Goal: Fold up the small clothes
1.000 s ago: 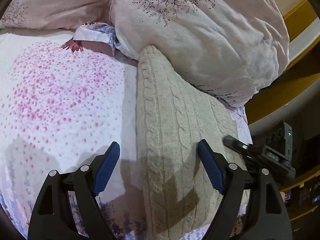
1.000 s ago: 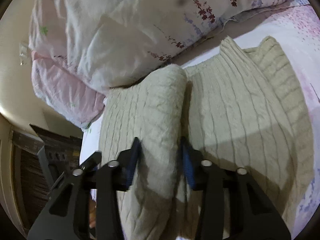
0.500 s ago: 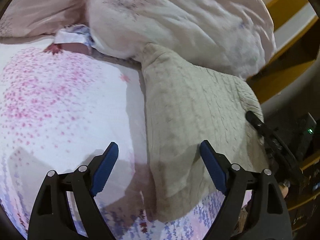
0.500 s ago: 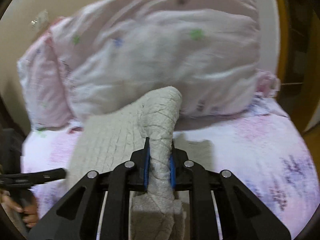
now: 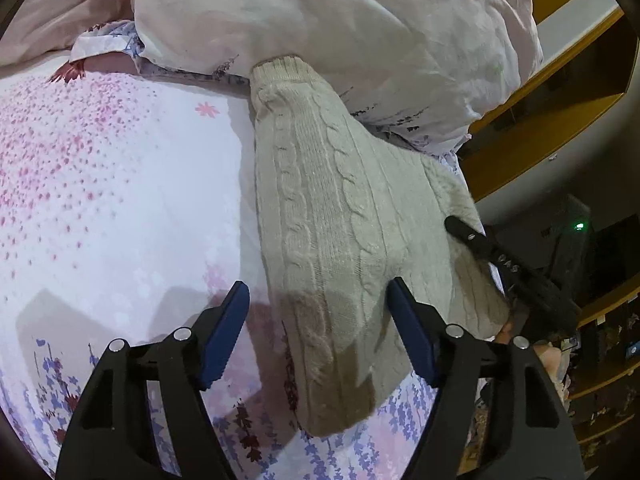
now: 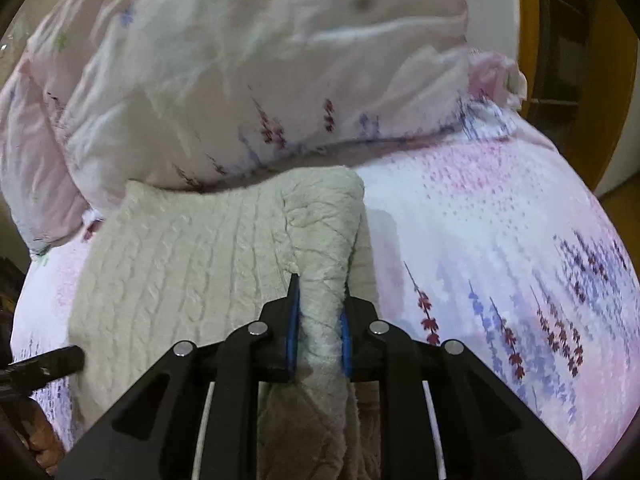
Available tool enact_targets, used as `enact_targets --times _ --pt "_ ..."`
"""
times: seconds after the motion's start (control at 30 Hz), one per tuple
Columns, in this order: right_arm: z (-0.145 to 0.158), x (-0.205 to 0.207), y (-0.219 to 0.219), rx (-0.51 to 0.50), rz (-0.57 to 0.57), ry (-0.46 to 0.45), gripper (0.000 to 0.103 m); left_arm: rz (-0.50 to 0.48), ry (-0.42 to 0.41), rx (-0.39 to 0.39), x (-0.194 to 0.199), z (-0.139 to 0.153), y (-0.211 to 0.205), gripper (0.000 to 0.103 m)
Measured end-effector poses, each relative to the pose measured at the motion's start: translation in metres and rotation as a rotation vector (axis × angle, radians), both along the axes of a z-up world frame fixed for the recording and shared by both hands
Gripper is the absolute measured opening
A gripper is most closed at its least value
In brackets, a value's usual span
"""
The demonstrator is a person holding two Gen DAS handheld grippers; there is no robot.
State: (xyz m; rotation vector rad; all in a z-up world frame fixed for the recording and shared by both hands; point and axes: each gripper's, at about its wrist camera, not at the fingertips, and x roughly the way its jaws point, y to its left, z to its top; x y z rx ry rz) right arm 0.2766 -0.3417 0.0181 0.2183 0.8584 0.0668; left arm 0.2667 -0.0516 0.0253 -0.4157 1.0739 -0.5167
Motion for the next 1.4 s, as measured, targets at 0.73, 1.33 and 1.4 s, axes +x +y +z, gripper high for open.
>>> enact_targets --times 0.73,1.33,1.4 --pt "0.002 -0.009 -0.040 0.065 -0.110 0.019 0.037 -0.014 0.054 -0.018 -0.015 -0.008 -0.010 0.073" --pt "-0.021 -0.077 -0.040 0.101 -0.013 0.044 0.011 0.005 0.025 -0.050 -0.044 -0.006 -0.015 0.022" --pt "-0.024 -0.077 -0.038 0.086 -0.025 0.036 0.013 0.005 0.004 -0.019 -0.048 -0.008 -0.017 0.022"
